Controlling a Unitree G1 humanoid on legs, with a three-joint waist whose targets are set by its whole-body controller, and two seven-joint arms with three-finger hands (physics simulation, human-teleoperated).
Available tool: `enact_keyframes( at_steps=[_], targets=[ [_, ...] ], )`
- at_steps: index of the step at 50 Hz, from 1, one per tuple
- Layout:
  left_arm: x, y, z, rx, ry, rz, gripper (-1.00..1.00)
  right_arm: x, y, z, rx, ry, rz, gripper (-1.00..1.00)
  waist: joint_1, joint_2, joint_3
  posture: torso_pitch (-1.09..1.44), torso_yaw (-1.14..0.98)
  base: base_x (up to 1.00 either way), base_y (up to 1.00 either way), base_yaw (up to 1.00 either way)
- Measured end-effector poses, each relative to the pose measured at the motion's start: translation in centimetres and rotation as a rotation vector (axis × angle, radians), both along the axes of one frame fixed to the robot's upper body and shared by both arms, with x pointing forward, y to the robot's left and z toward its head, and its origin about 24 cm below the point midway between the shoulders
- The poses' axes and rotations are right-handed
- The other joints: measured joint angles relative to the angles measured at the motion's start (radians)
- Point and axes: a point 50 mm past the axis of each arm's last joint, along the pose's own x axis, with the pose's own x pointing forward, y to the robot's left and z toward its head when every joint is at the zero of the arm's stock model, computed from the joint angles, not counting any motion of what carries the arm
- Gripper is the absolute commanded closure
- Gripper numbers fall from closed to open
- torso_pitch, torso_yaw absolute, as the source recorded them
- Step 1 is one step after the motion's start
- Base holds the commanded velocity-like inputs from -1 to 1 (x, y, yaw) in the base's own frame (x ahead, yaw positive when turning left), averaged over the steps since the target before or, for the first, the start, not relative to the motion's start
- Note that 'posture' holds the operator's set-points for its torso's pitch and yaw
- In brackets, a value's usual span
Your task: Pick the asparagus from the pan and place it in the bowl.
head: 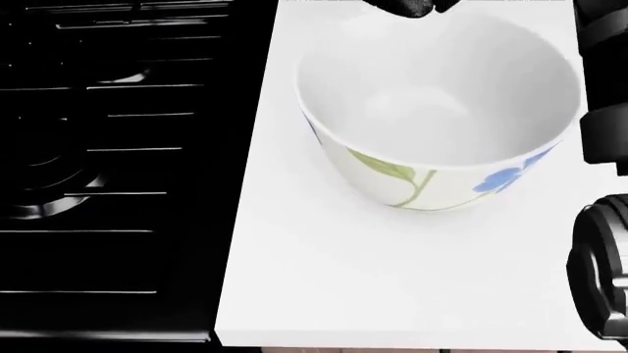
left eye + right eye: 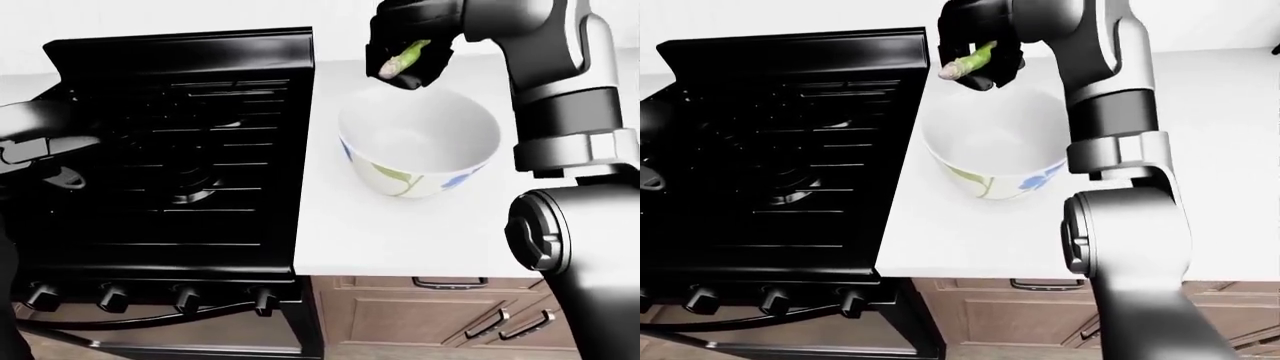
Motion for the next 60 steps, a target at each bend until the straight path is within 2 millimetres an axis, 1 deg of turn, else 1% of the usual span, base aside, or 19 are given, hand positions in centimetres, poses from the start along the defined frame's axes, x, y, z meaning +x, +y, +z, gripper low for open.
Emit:
enact_keyframes(
  at_steps=[14, 38, 39, 41, 43, 45, 47, 49, 51, 52, 60],
  targets=[
    [-0.1, 0.0, -0.1, 0.000, -0.001, 0.001, -1.00, -1.1, 0.1, -1.9, -0.018, 0.070, 0.008, 1.00, 0.000, 0.000, -0.003, 0.00, 0.00, 0.00, 0.00, 0.00],
    [0.0, -0.1, 0.0, 0.000, -0.001, -0.003, -1.00, -1.3, -0.5, -3.9, -0.035, 0.107, -0.010, 1.00, -0.002, 0.003, -0.009, 0.00, 0.00, 0.00, 0.00, 0.00],
    [0.0, -0.1, 0.0, 0.000, -0.001, -0.003, -1.00, -1.3, -0.5, -4.0, -0.036, 0.108, -0.010, 0.98, -0.002, 0.003, -0.009, 0.00, 0.00, 0.00, 0.00, 0.00],
    [-0.1, -0.1, -0.1, 0.000, -0.001, -0.002, -1.00, -1.3, -0.5, -4.2, -0.039, 0.112, -0.010, 0.77, -0.003, 0.003, -0.009, 0.00, 0.00, 0.00, 0.00, 0.00],
    [-0.1, 0.0, -0.1, 0.000, -0.001, -0.001, -1.00, -1.3, -0.5, -4.3, -0.041, 0.117, -0.012, 0.65, -0.003, 0.003, -0.009, 0.00, 0.00, 0.00, 0.00, 0.00],
    [-0.1, 0.0, -0.1, -0.001, 0.000, 0.000, -1.00, -1.3, -0.6, -4.3, -0.040, 0.118, -0.012, 0.62, -0.003, 0.003, -0.009, 0.00, 0.00, 0.00, 0.00, 0.00],
    [-0.1, -0.1, -0.1, 0.000, 0.001, -0.001, -1.00, -1.3, -0.5, -4.3, -0.039, 0.116, -0.012, 0.42, -0.003, 0.003, -0.010, 0.00, 0.00, 0.00, 0.00, 0.00],
    [-0.1, -0.1, -0.1, 0.000, 0.001, -0.001, -1.00, -1.3, -0.5, -4.3, -0.039, 0.115, -0.011, 0.29, -0.003, 0.003, -0.010, 0.00, 0.00, 0.00, 0.00, 0.00],
    [-0.1, -0.1, -0.1, 0.000, 0.000, -0.001, -1.00, -1.3, -0.5, -4.4, -0.039, 0.115, -0.010, 0.25, -0.003, 0.002, -0.011, 0.00, 0.00, 0.00, 0.00, 0.00],
    [-0.1, -0.1, -0.1, 0.000, 0.000, -0.001, -1.00, -1.3, -0.5, -4.4, -0.039, 0.115, -0.010, 0.18, -0.003, 0.002, -0.011, 0.00, 0.00, 0.00, 0.00, 0.00],
    [-0.1, 0.0, -0.1, 0.000, -0.001, 0.001, -1.00, -1.4, -0.7, -4.5, -0.049, 0.119, -0.012, 0.15, -0.003, 0.001, -0.010, 0.00, 0.00, 0.00, 0.00, 0.00]
  ],
)
